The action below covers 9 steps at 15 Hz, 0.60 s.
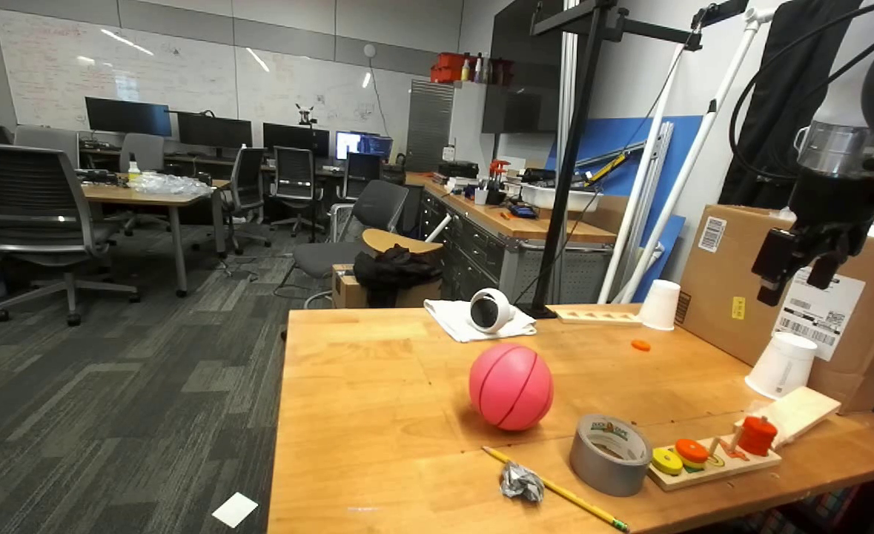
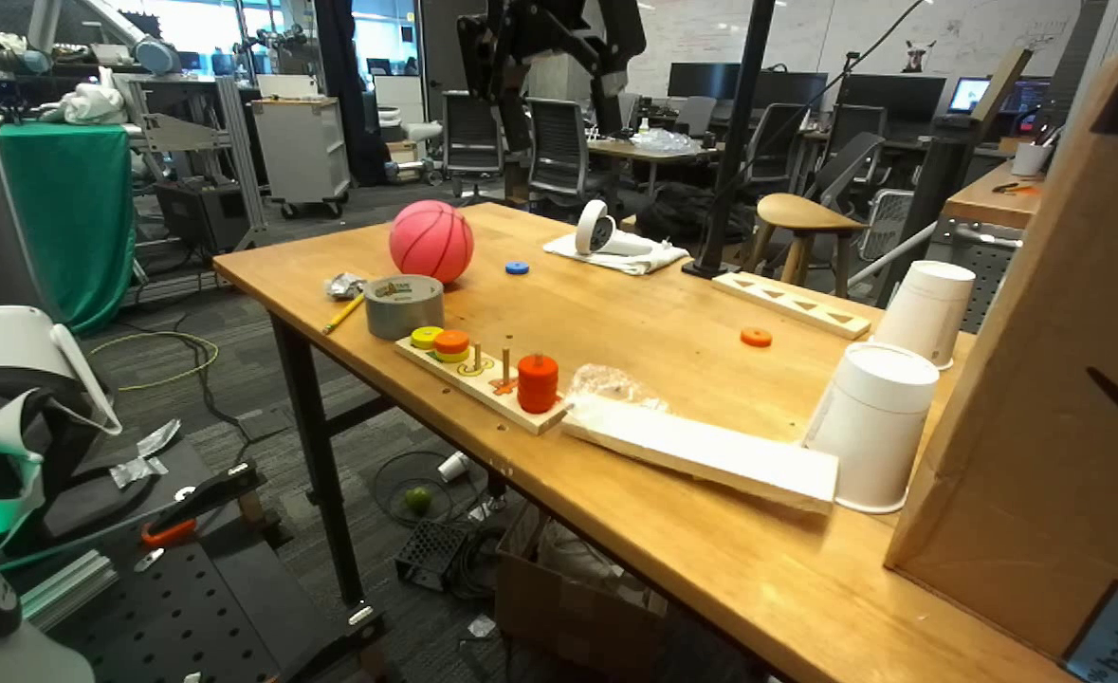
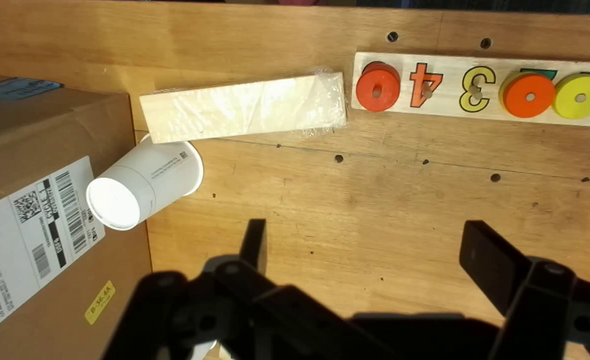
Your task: Move the basketball to the right.
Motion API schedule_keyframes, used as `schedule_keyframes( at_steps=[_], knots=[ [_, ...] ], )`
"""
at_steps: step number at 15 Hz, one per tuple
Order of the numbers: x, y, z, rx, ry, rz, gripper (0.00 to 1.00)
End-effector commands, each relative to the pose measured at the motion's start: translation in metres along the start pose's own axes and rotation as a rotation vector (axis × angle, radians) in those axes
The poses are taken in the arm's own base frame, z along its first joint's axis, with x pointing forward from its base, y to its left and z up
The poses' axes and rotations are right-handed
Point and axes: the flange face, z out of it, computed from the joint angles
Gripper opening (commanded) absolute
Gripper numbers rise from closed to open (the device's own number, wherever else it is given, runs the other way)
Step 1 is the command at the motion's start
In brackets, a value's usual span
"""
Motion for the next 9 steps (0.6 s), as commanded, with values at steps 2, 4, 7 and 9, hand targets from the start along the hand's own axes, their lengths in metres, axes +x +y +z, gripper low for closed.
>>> schedule_keyframes(
  at_steps=[2,4,7,9],
  knots=[
    [0.0002,0.0001,-0.0007,0.0,-0.001,0.0,1.0],
    [0.0002,0.0001,-0.0007,0.0,-0.001,0.0,1.0],
    [0.0002,0.0001,-0.0007,0.0,-0.001,0.0,1.0],
    [-0.0004,-0.0056,-0.0012,0.006,-0.003,0.002,1.0]
  ],
)
